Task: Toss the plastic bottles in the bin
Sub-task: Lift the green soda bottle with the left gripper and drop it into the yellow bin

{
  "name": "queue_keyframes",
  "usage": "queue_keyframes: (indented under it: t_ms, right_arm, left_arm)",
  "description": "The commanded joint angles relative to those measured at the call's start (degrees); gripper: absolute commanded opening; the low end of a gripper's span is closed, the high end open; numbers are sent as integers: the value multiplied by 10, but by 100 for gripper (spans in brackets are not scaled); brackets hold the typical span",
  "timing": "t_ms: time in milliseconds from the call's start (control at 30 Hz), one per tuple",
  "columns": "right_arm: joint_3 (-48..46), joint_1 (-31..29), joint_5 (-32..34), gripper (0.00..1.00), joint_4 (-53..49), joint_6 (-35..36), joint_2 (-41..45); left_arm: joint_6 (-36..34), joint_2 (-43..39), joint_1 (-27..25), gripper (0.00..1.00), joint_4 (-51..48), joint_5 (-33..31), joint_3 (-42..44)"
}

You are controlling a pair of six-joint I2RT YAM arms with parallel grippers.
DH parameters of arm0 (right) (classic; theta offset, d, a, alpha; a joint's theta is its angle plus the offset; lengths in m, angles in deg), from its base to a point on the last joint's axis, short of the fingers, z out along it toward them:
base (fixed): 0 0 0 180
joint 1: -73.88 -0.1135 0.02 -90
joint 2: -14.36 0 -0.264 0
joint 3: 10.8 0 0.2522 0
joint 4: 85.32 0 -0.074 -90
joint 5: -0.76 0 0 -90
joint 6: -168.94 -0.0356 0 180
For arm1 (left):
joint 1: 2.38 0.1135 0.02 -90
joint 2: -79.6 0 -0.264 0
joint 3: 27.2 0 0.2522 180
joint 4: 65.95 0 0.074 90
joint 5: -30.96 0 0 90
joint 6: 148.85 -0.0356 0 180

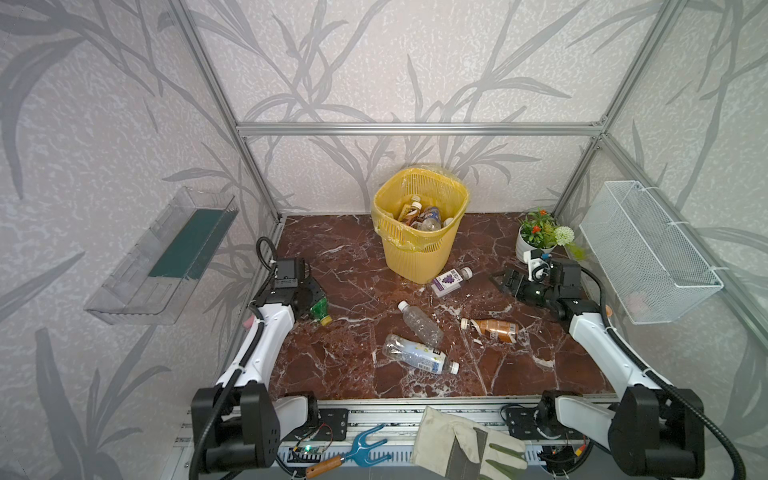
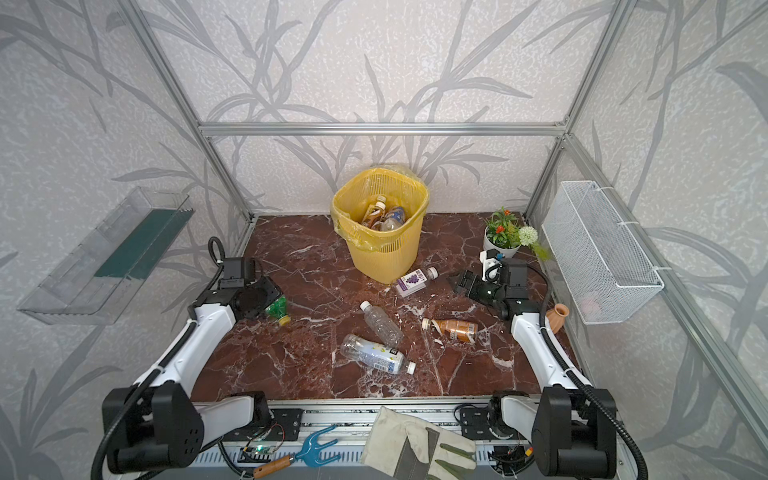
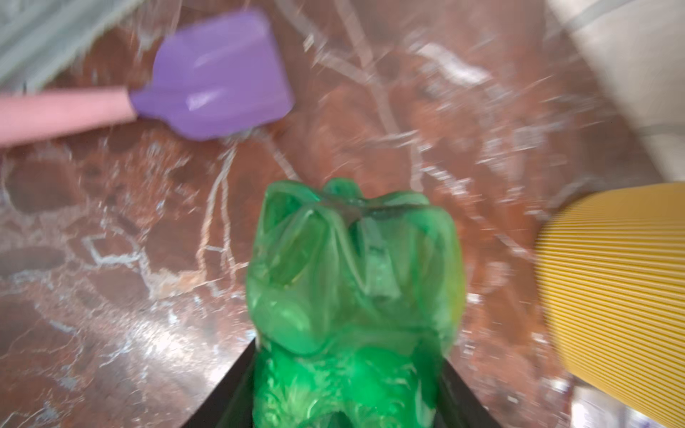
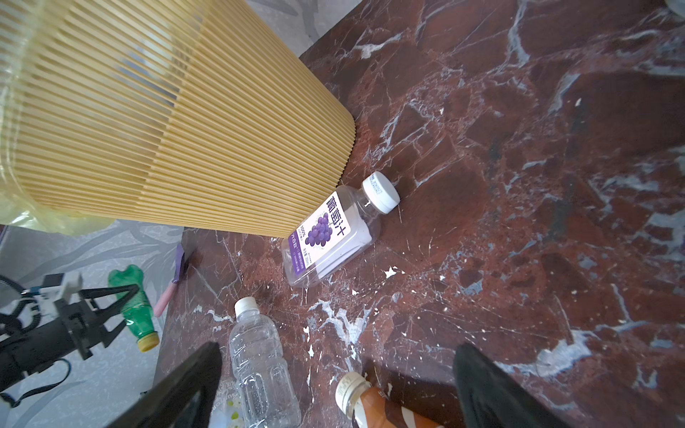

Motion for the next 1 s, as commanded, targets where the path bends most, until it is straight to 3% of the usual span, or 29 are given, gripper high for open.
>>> queue_keyframes:
  t_ms: [0,133,267,467,600,700,833,867,933,967]
  right_arm:
    - [15,0,14,97,-10,11,23]
    - [10,1,21,98,-9,14,35]
    - [1,2,21,98,3,8,41]
    - [-12,1,21,98,5,4,50]
    - [-20,1,22,98,1,1,57]
    - [-20,2,21,97,-8,4,65]
    - [-15,4,22,98,-21,9,79]
    - [-15,5,22,98,-24,10,82]
    - [-11,8,22,98,-33,13,91]
    - [-10,9,24,98,-37,15,94]
  left_arm:
    - [0,-69,-11,40,18,11,-35]
    - [6,-122,-29,39,74,8,-72]
    - [-8,-114,-55,39,138,10,-136]
    - [-45,-4,-121,38,195,35,-281]
    - [-72,115,-188,39,209,47,-399]
    - [-104,241,-234,40,144,67,-549]
    - [-138,464,-267,53,-121,59,-884]
    - [-129,521,-266,58,-183,65,-970]
    - [-118,626,-267,82,-309,70,-1168]
    - [-115,654,-267,91,-339,69,-1227]
